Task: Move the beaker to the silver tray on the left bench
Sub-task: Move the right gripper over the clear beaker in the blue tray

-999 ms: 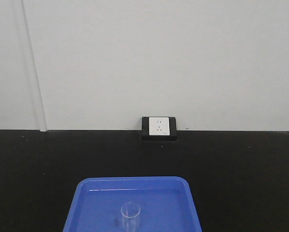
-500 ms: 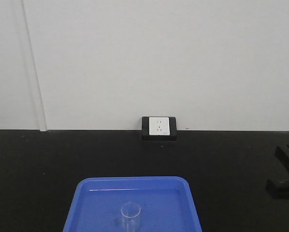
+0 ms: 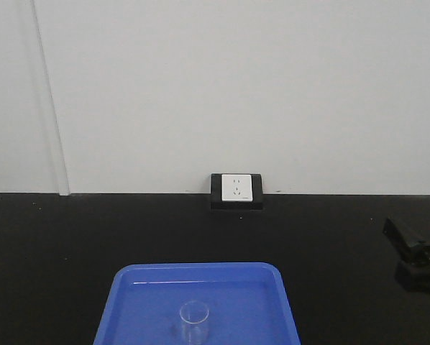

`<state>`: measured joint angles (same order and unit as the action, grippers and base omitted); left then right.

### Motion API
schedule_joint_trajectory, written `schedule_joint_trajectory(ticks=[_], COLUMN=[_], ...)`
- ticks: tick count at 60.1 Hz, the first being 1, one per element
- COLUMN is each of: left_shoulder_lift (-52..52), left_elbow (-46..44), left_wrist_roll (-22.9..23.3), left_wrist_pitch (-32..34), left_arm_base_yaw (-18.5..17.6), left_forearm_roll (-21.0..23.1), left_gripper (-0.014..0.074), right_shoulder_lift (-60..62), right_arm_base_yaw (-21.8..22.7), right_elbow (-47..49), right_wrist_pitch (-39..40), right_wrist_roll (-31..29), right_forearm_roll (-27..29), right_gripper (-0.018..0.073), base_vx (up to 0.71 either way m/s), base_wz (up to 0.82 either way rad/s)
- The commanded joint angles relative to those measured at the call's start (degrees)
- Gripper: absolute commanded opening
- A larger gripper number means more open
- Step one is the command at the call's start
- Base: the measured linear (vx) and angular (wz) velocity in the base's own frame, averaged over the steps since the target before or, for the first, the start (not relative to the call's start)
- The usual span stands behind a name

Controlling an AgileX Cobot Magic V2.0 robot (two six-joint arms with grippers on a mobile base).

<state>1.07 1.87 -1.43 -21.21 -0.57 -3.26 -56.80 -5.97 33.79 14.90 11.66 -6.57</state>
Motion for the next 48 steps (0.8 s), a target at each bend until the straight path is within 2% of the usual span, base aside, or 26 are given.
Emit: schedule_joint_trajectory(ticks=[1, 7, 17, 22, 31, 36, 44, 48], left_shoulder_lift=[0.5, 0.5, 0.5, 0.5, 0.5, 0.5, 0.5, 0.5], left_elbow=[1.1, 1.1, 1.1, 1.1, 1.1, 1.1, 1.1, 1.1], left_wrist_roll=[0.1, 0.1, 0.1, 0.1, 0.1, 0.1, 0.1, 0.1], left_wrist_pitch=[4.3, 4.3, 4.3, 4.3, 4.3, 4.3, 4.3, 4.3], left_arm_base_yaw=[-0.3, -0.3, -0.3, -0.3, -0.3, -0.3, -0.3, -0.3], left_forearm_roll=[0.2, 0.2, 0.2, 0.2, 0.2, 0.2, 0.2, 0.2], left_gripper=[0.0001, 0.0001, 0.0001, 0.0001, 0.0001, 0.0001, 0.0001, 0.0001], right_shoulder_lift=[0.7, -0.5, -9.1, -15.5, -26.5, -32.5, -41.9, -45.8], right_arm_base_yaw=[-0.3, -3.4, -14.0, -17.7, -20.8, -21.9, -21.9, -21.9], right_elbow=[2.3, 2.3, 2.3, 2.3, 2.3, 2.3, 3.8, 5.6], right_wrist_pitch=[5.2, 5.0, 6.0, 8.4, 15.4, 22.2, 32.9, 34.8], right_wrist_roll=[2.6, 5.7, 6.3, 6.3, 6.3, 6.0, 5.8, 6.0], right_forearm_roll=[-0.3, -3.1, -14.0, -15.3, -15.4, -15.5, -15.5, -15.7], right_gripper=[0.0727, 0.072, 0.0685, 0.0664, 0.063, 0.0617, 0.0613, 0.0612], base_vx=[0.0, 0.0, 0.0, 0.0, 0.0, 0.0, 0.0, 0.0], base_wz=[0.0, 0.0, 0.0, 0.0, 0.0, 0.0, 0.0, 0.0])
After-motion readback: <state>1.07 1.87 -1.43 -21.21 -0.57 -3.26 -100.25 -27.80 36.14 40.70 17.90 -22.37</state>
